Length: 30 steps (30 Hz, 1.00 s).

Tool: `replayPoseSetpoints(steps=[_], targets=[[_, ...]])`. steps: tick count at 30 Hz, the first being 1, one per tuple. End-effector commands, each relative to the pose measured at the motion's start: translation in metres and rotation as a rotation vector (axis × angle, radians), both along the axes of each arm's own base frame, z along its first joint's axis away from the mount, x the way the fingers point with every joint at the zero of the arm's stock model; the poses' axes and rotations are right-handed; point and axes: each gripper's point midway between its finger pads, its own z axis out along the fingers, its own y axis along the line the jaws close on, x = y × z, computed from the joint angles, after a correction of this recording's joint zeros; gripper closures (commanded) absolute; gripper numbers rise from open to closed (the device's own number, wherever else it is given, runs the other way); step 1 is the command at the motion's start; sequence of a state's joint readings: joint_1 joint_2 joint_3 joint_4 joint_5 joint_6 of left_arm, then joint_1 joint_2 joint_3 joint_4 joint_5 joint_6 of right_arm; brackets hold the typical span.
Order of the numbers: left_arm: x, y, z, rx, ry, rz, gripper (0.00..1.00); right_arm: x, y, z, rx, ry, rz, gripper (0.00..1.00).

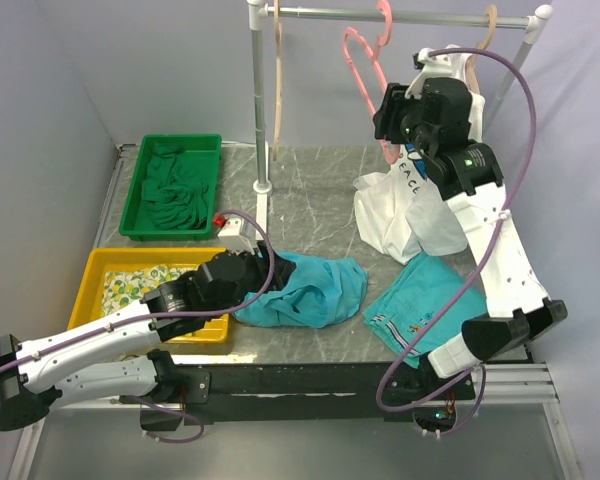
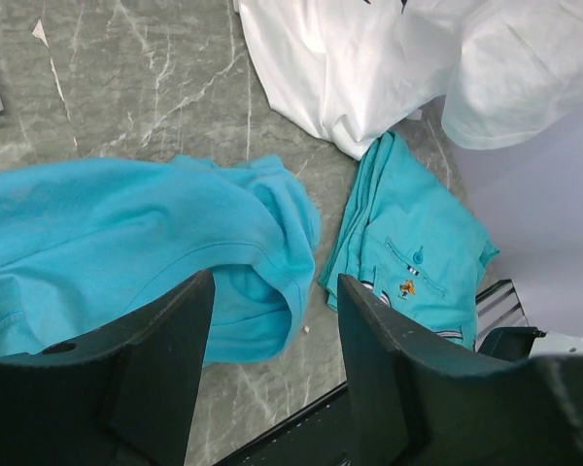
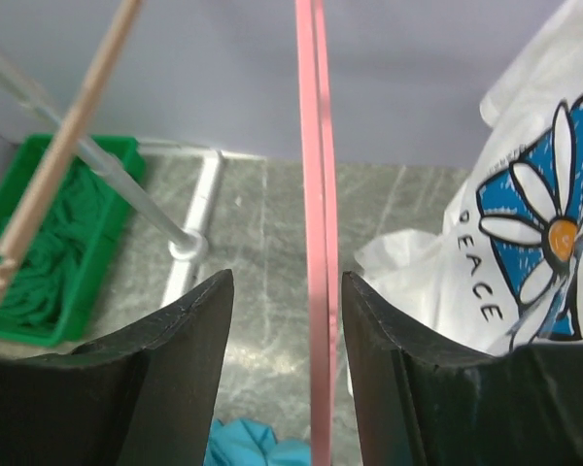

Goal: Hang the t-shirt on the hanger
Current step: Pick up the hanger from the clothesline.

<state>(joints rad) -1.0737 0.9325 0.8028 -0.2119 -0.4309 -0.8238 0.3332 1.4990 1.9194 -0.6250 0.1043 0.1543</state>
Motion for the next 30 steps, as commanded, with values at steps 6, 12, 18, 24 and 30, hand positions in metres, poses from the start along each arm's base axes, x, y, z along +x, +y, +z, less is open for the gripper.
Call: replayPoseSetpoints(steps=[6, 12, 18, 24, 30], targets=[[-0.001, 0.001, 0.013, -0.025, -0.023, -0.009, 0.41, 0.005, -0.01, -0.006, -0.049, 0.029, -0.046, 0.67], [-0.002, -0.001, 0.013, -0.036, -0.02, -0.018, 0.41, 0.006, -0.019, 0.003, -0.056, 0.015, -0.099, 1.0], [-0.003, -0.001, 0.01, -0.045, -0.011, -0.02, 0.41, -0.002, -0.023, 0.025, -0.037, -0.053, -0.105, 1.0], [-0.004, 0.002, 0.007, -0.044, -0.006, -0.009, 0.41, -0.014, -0.026, 0.036, -0.022, -0.081, -0.111, 1.0], [-0.004, 0.003, 0.002, -0.033, 0.005, -0.009, 0.39, -0.027, -0.027, 0.035, -0.01, -0.108, -0.1, 1.0]])
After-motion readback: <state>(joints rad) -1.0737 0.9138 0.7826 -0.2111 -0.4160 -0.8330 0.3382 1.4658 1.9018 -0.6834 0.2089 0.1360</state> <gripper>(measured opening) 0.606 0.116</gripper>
